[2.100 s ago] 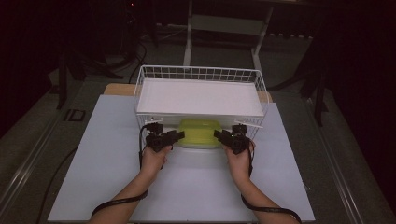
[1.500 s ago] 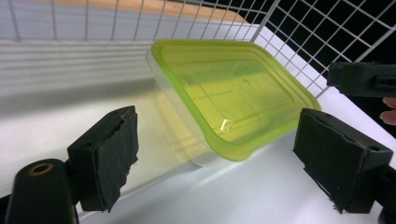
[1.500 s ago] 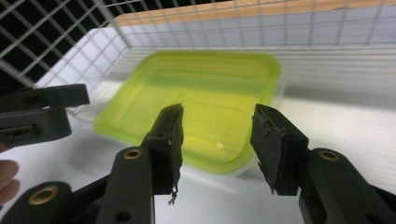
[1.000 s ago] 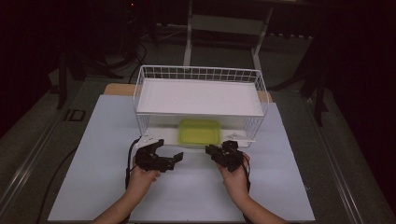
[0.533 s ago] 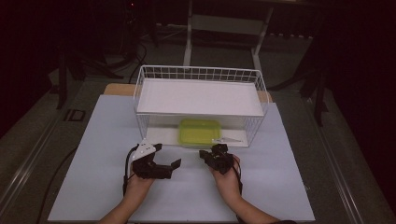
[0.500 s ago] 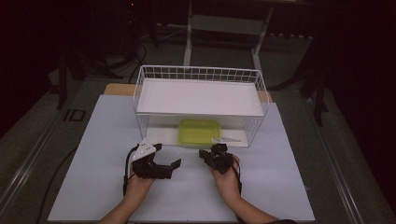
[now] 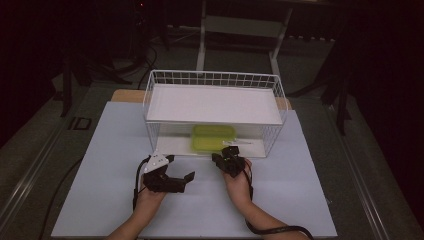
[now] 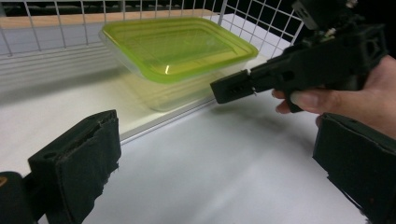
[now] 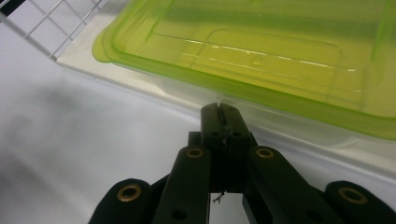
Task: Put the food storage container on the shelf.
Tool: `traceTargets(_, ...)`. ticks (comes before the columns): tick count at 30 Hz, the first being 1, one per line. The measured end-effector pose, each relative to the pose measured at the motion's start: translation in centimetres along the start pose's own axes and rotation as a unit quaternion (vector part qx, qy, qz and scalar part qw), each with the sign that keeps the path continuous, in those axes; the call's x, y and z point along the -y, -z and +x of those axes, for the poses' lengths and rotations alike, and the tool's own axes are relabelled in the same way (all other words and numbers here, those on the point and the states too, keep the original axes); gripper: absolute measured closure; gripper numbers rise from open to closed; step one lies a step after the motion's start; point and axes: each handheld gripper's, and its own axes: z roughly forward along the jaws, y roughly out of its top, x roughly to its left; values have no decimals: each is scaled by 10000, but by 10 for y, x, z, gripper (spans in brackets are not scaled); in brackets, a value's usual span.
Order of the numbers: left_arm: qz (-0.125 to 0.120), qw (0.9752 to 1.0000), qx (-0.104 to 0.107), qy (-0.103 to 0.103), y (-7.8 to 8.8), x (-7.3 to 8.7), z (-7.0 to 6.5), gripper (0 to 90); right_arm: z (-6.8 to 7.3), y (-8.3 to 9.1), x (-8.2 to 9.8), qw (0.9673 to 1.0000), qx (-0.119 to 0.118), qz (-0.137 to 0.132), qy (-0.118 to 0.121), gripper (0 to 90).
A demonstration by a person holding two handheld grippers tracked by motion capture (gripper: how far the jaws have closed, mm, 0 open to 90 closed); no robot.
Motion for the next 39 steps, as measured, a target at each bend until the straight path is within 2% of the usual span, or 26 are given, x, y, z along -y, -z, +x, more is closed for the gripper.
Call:
traceTargets(3,-32,10000,25,36,0,0,0,15,-3,-4,-2,9999,-30,-12,-103,899)
traceTargets(6,-39,10000,1,39,1,0,1,15,-5,-9,-4,9999,60,-45,-66,899)
traceTargets(12,-23,10000,-7,40,2,0,1,15,-10,-16,-12,9996,120,-124,-203,898)
traceTargets(14,-16,10000,-9,41,2,0,1,15,-11,-18,-15,9997,144,-129,-171,898)
traceTargets(20,31,10000,34,50,0,2,1,15,-16,-24,-21,9993,175,-190,-271,897)
traceTargets(24,46,10000,21,0,0,2,0,15,-17,-27,-25,9991,242,-202,-299,897)
traceTargets(29,48,10000,22,-23,-1,3,0,15,-15,-28,-29,9986,234,-157,-447,897)
traceTargets(30,41,10000,23,-12,-1,3,0,15,-17,-30,-31,9990,225,-229,-325,897)
traceTargets(34,51,10000,26,-12,-1,3,0,15,-15,-31,-32,9992,232,-195,-267,897)
traceTargets(37,49,10000,32,-23,-1,3,-1,15,-14,-32,-33,9993,229,-188,-244,890)
traceTargets(39,35,9999,96,-30,-1,3,-1,15,-12,-29,-31,9990,154,-181,-365,879)
